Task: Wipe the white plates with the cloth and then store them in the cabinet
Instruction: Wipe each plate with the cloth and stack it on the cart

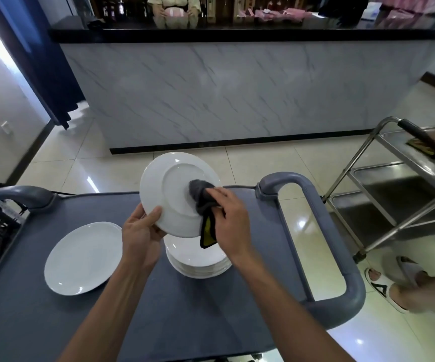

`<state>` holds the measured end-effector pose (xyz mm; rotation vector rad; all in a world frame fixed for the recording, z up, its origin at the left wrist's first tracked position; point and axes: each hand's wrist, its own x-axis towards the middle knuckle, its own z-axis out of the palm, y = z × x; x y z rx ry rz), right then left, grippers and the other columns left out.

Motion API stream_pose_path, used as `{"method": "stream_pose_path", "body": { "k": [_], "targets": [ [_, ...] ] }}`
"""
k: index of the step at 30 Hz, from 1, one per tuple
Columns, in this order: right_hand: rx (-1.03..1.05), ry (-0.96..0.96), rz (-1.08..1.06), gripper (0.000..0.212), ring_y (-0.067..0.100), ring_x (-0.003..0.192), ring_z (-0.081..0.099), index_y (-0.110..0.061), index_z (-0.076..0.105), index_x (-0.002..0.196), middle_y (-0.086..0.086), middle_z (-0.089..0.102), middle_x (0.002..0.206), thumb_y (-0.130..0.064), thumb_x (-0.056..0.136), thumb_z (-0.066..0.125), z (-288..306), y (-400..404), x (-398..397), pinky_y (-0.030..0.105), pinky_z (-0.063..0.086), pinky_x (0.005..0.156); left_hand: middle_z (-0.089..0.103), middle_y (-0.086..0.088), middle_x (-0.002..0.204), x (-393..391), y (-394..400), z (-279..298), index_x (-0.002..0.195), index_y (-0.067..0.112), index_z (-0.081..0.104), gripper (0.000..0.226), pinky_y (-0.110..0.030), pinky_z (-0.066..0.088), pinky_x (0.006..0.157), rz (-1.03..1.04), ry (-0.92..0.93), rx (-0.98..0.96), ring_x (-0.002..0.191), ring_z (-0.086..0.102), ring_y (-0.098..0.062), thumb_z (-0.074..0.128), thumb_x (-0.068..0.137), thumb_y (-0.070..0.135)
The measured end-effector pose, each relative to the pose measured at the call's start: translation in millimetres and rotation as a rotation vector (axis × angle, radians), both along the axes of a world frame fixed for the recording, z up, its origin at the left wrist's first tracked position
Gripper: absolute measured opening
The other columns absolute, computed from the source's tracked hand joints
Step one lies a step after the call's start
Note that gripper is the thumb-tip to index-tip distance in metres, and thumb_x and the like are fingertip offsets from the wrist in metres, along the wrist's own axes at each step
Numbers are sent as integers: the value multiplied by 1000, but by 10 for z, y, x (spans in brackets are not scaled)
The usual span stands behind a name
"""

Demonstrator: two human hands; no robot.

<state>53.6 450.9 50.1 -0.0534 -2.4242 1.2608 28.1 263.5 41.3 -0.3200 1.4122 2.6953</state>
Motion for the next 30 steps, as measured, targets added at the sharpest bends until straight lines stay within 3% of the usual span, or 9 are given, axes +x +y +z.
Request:
{"method": "stream_pose_path", "body": {
  "k": [5,8,15,19,23,26,30],
  "targets": [
    [165,162,15,36,25,114,58,-20,68,125,2,64,129,-8,93,55,-16,-374,171,45,46,98,76,-11,107,3,80,50,105,15,77,27,-34,62,75,8,1,-26,92,74,-24,55,95,3],
    [226,171,42,40,26,115,57,-22,68,127,3,63,131,-4,91,61,-53,-475,225,47,44,98,77,-10,104,11,76,82,110,15,74,29,-33,62,72,47,-19,-49,88,74,-23,50,99,3],
    [203,195,36,39,29,115,60,-17,71,122,7,65,127,-1,88,60,-151,-371,297,50,47,96,77,-8,103,74,-27,106,113,15,69,25,-41,61,80,55,-35,-56,89,74,-24,53,98,4],
    [154,157,20,37,26,115,57,-15,69,124,6,63,129,-10,95,48,-160,-234,292,44,47,99,76,-4,103,90,-83,101,113,14,70,25,-38,62,77,34,-24,-35,88,73,-19,54,96,3],
    [7,54,-11,41,23,117,56,-14,68,127,4,61,130,6,93,53,-140,-55,221,40,46,104,75,-3,105,86,-189,104,111,17,73,27,-32,62,70,-8,-10,-20,88,72,-17,55,95,5],
    [-33,45,-40,41,16,116,56,-13,68,126,3,63,127,7,93,54,-60,58,149,32,44,106,75,-3,107,91,-260,83,106,20,78,27,-32,62,73,-71,0,-17,90,72,-16,59,90,9],
    [-86,51,-59,41,12,115,57,-13,68,125,0,65,123,7,93,53,93,196,35,28,45,104,75,-4,106,102,-392,73,115,18,75,34,-32,61,70,-161,24,-68,89,72,-18,63,83,14]
  ]
}}
